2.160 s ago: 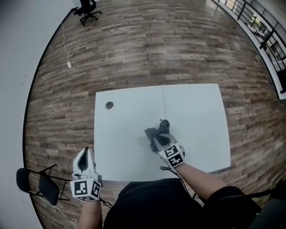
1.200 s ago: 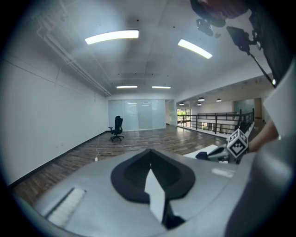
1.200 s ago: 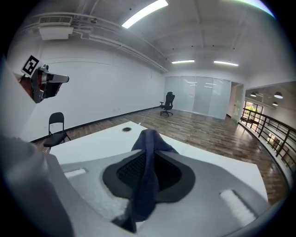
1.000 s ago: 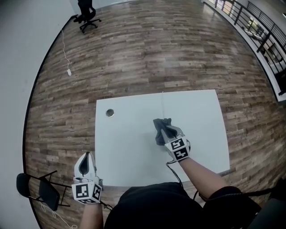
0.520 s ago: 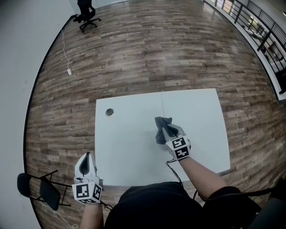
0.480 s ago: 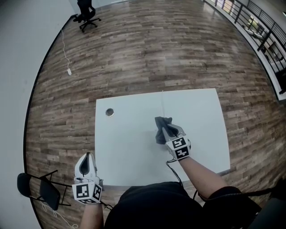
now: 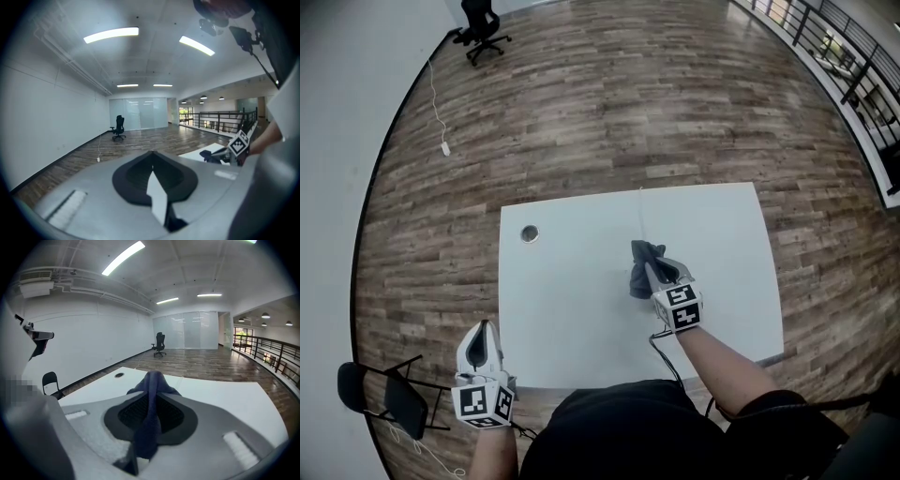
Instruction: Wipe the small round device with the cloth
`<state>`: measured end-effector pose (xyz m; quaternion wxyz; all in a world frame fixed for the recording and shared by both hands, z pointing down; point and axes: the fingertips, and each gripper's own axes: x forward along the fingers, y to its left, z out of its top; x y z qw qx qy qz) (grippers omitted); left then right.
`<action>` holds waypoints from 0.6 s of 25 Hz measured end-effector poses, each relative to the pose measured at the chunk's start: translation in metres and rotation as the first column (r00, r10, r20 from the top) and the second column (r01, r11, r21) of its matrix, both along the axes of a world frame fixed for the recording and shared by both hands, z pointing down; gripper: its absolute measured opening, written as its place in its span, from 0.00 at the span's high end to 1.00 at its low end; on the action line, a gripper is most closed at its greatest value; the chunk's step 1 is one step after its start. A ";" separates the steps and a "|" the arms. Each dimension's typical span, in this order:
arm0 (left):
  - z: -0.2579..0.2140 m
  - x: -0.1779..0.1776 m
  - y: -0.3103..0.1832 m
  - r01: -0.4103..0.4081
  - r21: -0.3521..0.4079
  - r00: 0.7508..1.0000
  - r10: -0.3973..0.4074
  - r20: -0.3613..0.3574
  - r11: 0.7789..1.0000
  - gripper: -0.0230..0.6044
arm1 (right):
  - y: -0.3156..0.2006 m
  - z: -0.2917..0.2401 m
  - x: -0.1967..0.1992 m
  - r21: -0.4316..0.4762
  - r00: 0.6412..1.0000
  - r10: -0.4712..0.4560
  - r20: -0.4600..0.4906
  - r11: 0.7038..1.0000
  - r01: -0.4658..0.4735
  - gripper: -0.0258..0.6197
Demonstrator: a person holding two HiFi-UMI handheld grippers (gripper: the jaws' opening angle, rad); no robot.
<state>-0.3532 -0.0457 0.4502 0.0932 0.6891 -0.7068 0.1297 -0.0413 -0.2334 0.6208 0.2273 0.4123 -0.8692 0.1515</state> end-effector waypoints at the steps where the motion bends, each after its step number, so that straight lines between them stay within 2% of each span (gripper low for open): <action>1: 0.000 0.000 0.000 -0.001 0.000 1.000 0.001 -0.001 1.000 0.95 | 0.000 0.001 0.002 -0.005 1.000 0.006 -0.001 1.000 -0.006 0.87; 8: 0.001 0.004 -0.003 -0.010 -0.001 1.000 0.010 -0.003 1.000 0.95 | 0.000 0.013 0.016 -0.043 0.999 0.030 -0.023 0.999 -0.031 0.88; 15: 0.001 0.004 -0.005 -0.014 -0.008 1.000 0.014 0.000 1.000 0.95 | 0.012 0.037 0.030 -0.125 0.998 0.058 -0.034 0.990 -0.061 0.88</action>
